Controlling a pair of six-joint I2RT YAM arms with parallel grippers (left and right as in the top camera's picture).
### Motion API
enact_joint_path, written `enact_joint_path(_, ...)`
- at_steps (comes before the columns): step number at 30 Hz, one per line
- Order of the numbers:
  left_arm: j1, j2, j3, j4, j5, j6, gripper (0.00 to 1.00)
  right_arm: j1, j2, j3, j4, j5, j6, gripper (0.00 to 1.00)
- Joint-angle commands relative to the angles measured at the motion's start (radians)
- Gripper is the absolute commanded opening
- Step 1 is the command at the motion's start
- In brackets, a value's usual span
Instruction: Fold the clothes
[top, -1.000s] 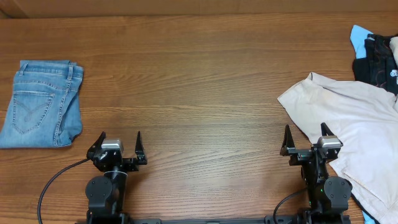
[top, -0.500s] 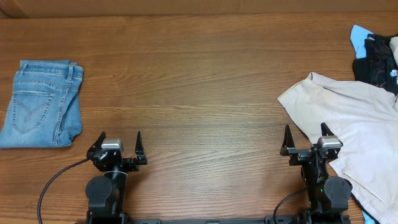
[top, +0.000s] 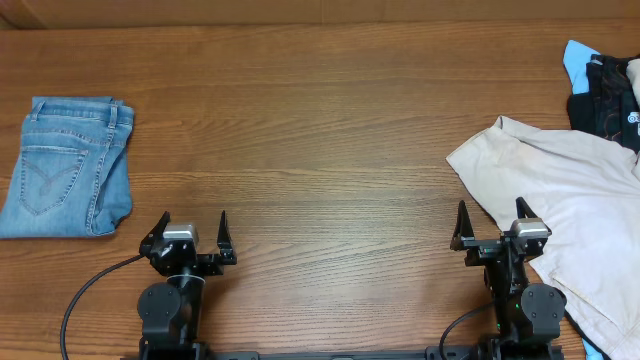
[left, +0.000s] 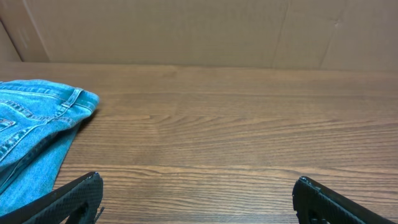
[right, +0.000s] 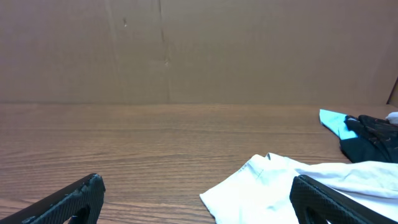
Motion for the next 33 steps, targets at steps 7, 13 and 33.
enact_joint_path(7, -0.007, 0.003, -0.003, 0.001, 0.010, 0.019, 1.00, 0.005, -0.009, -0.011, 0.008, 0.007, 0.067, 1.00)
enact_joint_path(13, -0.007, 0.003, 0.014, -0.003, 0.020, -0.100, 1.00, 0.005, -0.009, -0.010, 0.007, 0.006, 0.193, 1.00)
enact_joint_path(33, -0.007, 0.373, 0.574, -0.402, 0.011, -0.102, 1.00, 0.005, 0.494, 0.496, -0.152, 0.061, 0.192, 1.00)
